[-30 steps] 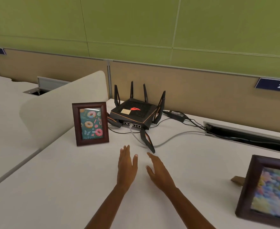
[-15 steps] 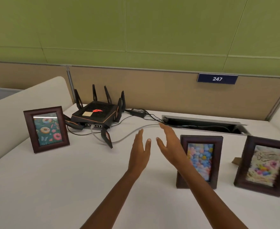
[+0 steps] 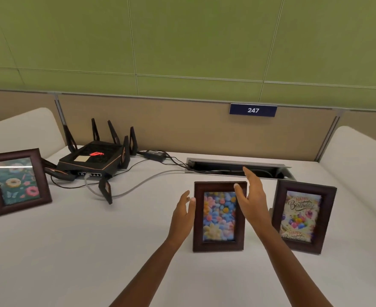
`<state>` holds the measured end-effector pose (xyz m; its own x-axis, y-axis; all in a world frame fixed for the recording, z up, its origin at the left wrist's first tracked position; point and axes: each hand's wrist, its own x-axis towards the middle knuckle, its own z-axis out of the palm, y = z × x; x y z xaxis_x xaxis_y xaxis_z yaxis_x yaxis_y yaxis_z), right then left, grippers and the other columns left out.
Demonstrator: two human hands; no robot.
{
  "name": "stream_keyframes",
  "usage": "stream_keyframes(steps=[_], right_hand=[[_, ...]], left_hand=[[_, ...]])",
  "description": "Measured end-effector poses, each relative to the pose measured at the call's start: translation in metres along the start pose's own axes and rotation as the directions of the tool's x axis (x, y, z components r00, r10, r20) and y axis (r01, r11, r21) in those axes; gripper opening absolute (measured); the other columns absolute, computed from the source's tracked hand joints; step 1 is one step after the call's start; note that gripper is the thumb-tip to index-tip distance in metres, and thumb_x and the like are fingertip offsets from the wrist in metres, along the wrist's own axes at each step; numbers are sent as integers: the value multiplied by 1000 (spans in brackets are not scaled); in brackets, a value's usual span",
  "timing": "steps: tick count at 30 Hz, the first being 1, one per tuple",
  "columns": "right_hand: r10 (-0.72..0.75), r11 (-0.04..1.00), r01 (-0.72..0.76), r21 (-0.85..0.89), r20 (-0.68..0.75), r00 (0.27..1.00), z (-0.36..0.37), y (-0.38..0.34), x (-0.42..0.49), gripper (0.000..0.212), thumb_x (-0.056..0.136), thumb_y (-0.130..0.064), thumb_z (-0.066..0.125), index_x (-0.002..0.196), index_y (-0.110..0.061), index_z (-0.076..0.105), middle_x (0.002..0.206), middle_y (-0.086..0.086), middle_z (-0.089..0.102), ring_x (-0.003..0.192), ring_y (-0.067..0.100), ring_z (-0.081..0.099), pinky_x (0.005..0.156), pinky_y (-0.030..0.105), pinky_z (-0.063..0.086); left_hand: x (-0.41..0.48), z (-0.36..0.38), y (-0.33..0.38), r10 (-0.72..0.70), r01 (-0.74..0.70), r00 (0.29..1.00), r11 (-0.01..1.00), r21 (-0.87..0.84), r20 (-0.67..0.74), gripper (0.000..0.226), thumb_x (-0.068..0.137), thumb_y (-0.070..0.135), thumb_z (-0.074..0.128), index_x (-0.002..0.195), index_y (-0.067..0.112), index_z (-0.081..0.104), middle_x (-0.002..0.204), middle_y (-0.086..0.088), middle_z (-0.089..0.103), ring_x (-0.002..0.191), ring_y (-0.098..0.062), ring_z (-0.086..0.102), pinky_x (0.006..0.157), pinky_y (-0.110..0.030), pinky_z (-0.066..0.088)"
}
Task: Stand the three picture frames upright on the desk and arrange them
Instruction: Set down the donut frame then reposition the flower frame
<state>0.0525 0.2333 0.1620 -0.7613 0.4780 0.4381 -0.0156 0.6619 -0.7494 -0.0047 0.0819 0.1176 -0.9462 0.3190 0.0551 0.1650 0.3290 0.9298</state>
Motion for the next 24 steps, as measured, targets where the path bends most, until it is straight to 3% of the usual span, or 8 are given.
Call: stream_keyframes(steps=[4,7,10,12,15,19,24], right_hand=[[185,978,-188,87,38,982,-1,30,-9,53,87,-18,54,135,-10,31,139,18,41,127,29,41,97,34,38],[307,928,-321,191,103,946,0,48,-15,52,86,-19,56,132,-9,34,134,21,46,119,30,47,92,36,42],[393,852,-456,257,261,882,1,58,-21,46,88,-23,53,129,-8,39,125,18,53,105,23,52,84,29,42],[413,778,-544,314,398,819,3,64,-25,37,89,-24,52,121,-9,45,120,15,57,99,20,53,81,28,45],[402,690,-621,372,517,756,4,75,-27,27,87,-23,53,112,-12,52,112,9,61,98,21,57,93,39,44],[392,642,-649,408,553,736,5,81,-23,16,88,-20,52,103,-17,55,103,5,62,101,24,56,87,37,45],[390,640,-667,382,586,710,7,89,-14,13,86,-18,54,99,-15,55,103,6,62,101,26,57,90,39,46]], left_hand=[[-7,11,-10,-46,66,991,985,-158,124,42,98,30,22,135,15,34,138,-8,47,127,-20,45,99,-25,37],[-10,17,-18,-76,109,984,974,-198,164,43,97,32,22,135,15,35,139,-9,46,128,-22,44,104,-30,37],[-11,20,-23,-116,154,980,956,-251,162,44,97,32,24,135,13,36,139,-10,46,126,-22,44,104,-33,37],[-11,22,-23,-156,203,973,930,-305,171,46,97,33,23,135,12,36,139,-12,46,127,-25,45,105,-36,37],[-10,26,-18,-232,286,956,877,-387,181,51,97,38,18,133,10,41,134,-12,50,117,-26,51,104,-38,38],[-4,29,-12,-235,298,953,834,-464,189,53,96,42,16,129,13,45,122,-7,55,103,-19,53,99,-36,39],[4,32,-16,-188,251,965,859,-446,181,34,96,38,22,104,25,53,106,-1,60,87,-10,60,84,-28,48]])
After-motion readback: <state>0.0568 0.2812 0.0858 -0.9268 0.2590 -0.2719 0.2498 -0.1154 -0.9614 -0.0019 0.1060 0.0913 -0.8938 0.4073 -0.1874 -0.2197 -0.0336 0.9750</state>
